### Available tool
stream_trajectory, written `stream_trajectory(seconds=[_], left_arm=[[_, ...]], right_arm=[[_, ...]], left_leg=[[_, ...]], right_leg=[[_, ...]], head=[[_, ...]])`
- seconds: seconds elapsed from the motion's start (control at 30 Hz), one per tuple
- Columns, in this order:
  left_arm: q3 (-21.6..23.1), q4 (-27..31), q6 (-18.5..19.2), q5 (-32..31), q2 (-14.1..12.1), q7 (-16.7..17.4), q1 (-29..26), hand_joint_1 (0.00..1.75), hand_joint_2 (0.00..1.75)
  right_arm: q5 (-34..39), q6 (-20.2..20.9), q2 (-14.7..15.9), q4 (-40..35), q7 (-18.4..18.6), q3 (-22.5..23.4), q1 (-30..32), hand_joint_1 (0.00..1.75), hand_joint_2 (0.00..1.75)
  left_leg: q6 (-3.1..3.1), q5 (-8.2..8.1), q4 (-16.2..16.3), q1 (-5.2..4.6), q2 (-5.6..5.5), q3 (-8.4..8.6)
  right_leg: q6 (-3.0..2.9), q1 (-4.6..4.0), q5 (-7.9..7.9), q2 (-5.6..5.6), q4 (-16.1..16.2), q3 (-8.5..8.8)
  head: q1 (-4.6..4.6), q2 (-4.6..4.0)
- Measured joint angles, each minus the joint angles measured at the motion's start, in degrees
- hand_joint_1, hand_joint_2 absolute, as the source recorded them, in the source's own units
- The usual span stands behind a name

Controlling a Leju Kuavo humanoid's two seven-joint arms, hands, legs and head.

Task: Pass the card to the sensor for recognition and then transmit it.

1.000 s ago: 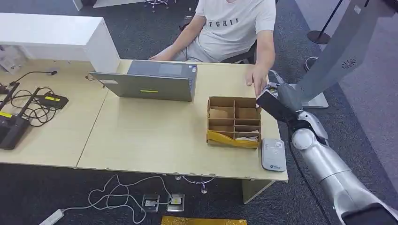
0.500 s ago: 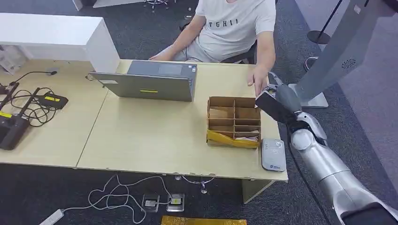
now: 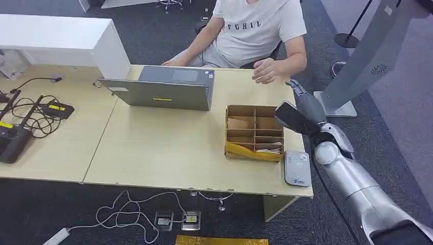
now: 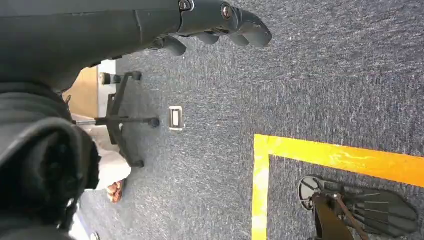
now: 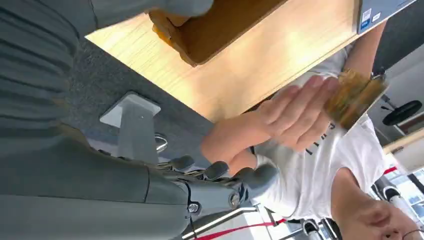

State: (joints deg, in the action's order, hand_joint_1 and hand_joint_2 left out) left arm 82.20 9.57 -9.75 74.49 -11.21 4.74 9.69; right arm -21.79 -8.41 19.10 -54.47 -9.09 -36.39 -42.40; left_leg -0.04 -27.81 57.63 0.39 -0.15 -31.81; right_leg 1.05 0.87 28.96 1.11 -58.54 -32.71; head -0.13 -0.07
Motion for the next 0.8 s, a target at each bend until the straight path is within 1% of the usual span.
stream_trajectory(seconds=[0.33, 0.8], left_arm=[[0.0, 0.0, 0.0, 0.0, 0.1, 0.0, 0.0, 0.00, 0.00], [0.0, 0.0, 0.2, 0.0, 0.1, 0.0, 0.0, 0.00, 0.00]], right_arm=[[-0.2, -0.3, 0.4, 0.0, 1.1, -0.1, 0.0, 0.00, 1.75], [-0.2, -1.1, 1.7, -0.2, 1.2, -0.1, 0.0, 0.00, 1.75]], left_leg=[[0.00, 0.00, 0.0, 0.00, 0.02, 0.00], [0.00, 0.00, 0.0, 0.00, 0.05, 0.01]], right_leg=[[0.00, 0.00, 0.00, -0.05, 0.0, -0.01], [0.00, 0.00, 0.00, -0.08, 0.0, -0.01]], head=[[0.00, 0.00], [0.00, 0.00]])
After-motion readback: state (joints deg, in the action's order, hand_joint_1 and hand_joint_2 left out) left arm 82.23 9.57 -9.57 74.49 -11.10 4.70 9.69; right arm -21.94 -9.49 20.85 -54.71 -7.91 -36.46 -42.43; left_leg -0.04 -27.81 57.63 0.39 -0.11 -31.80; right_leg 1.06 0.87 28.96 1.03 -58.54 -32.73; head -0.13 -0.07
